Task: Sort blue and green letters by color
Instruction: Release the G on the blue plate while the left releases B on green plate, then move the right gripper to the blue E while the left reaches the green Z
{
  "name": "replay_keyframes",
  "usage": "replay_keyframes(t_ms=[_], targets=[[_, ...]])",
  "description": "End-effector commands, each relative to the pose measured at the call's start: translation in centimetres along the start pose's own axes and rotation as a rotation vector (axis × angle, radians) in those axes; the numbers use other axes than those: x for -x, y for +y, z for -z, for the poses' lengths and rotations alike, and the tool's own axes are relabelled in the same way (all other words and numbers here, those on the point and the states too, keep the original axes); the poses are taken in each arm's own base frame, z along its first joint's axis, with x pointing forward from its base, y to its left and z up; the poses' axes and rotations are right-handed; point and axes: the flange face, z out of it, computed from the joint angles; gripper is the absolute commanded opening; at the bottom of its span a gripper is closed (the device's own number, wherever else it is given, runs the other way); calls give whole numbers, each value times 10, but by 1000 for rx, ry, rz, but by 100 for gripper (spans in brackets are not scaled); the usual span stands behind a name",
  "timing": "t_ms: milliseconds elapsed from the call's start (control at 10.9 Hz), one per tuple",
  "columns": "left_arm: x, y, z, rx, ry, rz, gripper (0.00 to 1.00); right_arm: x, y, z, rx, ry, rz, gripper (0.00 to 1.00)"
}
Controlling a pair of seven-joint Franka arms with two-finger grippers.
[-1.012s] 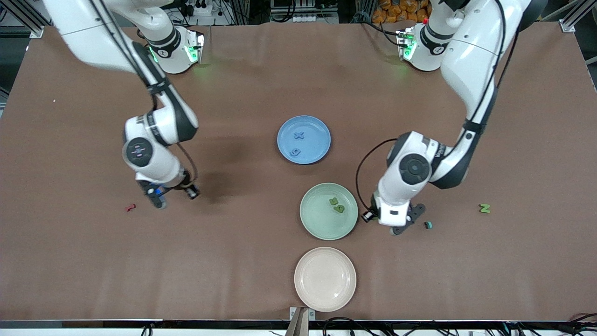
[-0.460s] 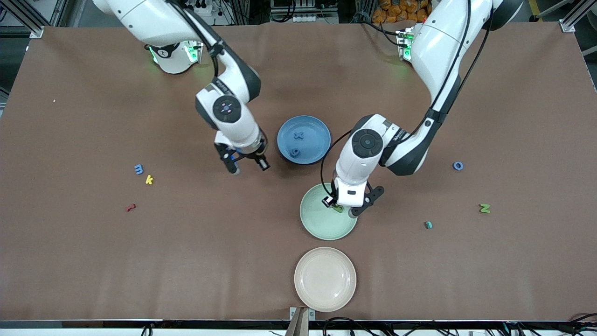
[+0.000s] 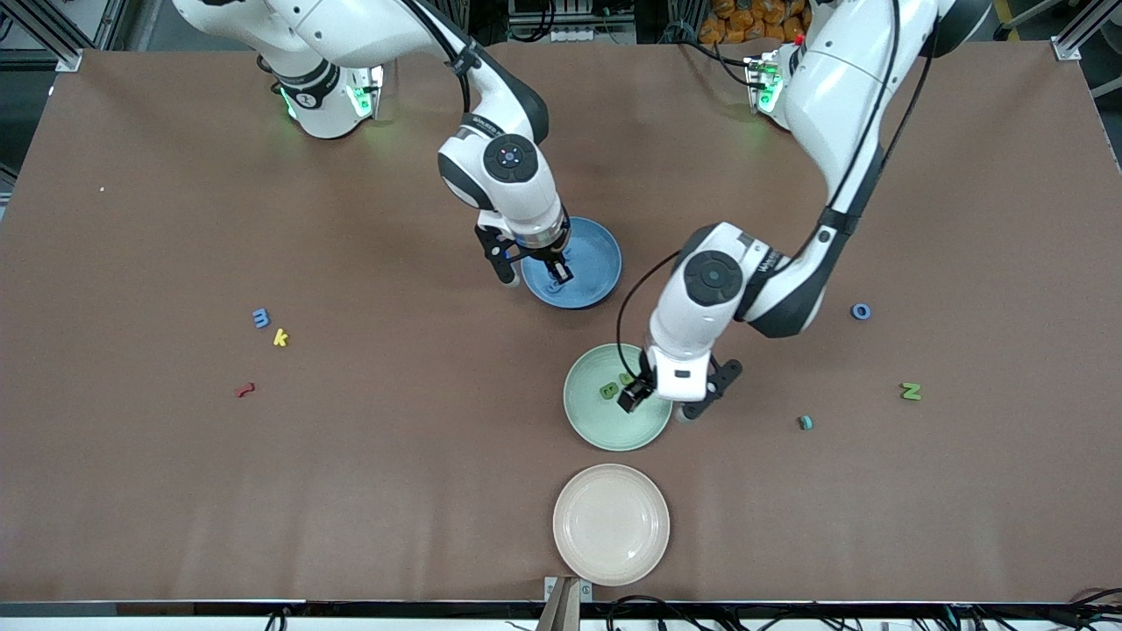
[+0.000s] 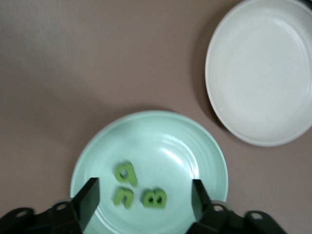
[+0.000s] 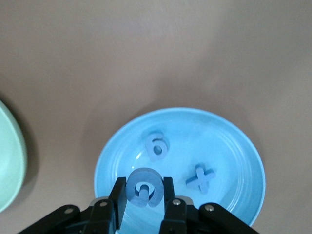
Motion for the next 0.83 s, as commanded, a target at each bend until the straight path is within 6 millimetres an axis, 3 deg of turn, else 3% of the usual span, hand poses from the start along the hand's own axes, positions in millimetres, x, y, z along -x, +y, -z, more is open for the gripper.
replay_keyframes(t_ms=[0,92,276,460,736], targets=[[-65,-31,16,-80,-1,-44,100,4,-14,-14,-26,-22,-37,83],[-89,-48,18,-118,-13,-70,100,1,-16,-10,-30,-34,-43,100],[-118,-83,17,-173,-34,-135,100,-16,-24,13,-47,-50,-58,100],[-143,-131,13,-224,-68,-234,100,-69,-27,48,-10,-9,-4,100],[-187,-191,14,-258,-115,-385,100,-171,-2,82,120,54,241,100]])
